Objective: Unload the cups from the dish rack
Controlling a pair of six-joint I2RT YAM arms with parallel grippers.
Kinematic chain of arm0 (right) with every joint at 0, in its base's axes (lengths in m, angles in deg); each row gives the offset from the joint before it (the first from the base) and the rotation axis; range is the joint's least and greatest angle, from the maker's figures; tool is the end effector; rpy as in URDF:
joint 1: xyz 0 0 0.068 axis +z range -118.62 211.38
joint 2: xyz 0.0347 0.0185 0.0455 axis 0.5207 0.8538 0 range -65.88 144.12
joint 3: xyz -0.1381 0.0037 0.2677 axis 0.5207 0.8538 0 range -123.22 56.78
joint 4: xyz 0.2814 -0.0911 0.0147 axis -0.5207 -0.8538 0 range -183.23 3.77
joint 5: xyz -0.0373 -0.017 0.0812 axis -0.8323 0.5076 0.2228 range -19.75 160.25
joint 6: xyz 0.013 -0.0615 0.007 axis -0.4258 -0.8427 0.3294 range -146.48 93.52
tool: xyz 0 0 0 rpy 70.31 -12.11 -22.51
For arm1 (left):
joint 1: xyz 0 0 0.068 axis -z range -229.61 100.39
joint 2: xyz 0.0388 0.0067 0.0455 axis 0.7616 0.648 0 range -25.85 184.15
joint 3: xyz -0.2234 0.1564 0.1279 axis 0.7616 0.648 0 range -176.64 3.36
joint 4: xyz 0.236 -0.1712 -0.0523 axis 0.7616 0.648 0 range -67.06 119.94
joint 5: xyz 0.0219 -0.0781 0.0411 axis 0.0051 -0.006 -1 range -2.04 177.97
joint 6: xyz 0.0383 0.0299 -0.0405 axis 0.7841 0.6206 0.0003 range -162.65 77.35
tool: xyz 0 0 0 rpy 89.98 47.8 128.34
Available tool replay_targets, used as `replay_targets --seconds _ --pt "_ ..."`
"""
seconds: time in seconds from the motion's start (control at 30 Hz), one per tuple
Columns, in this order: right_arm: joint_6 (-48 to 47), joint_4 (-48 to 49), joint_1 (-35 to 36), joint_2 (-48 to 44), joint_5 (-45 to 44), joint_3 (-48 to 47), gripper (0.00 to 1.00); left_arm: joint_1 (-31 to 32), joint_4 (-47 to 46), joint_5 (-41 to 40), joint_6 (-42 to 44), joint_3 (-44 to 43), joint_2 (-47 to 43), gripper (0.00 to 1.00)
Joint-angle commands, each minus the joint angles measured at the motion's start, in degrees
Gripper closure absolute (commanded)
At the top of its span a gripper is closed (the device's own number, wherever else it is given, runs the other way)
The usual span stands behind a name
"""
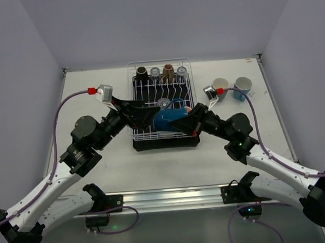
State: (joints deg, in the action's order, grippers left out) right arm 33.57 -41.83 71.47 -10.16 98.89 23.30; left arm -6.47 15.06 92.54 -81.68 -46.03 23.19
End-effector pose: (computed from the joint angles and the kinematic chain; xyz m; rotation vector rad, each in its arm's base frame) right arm 0.1735 0.1764 0.3488 -0.2730 1.4304 1.7755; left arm 0.1655 -0.1604 0.4143 0.1268 1.5429 -1.2206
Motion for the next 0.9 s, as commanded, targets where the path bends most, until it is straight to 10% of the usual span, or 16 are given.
replay_targets --seconds 0.0,0.4,0.87 --pt "-7.04 -9.01 -0.19 -6.41 -5.52 -3.78 1.0 -0.16 6.44 -6.76 9.04 -4.93 -4.56 0.0" --pt "-36.66 -76.18 -8.0 -9.41 -31.36 -28.04 1.0 -0.16 29.24 -15.39 23.29 0.58 -8.69 0.0" --pt "-44.14 -78.69 -22.16 17.03 -38.33 -31.56 1.0 -0.33 26.51 -14.69 26.46 7.29 -11.95 0.0"
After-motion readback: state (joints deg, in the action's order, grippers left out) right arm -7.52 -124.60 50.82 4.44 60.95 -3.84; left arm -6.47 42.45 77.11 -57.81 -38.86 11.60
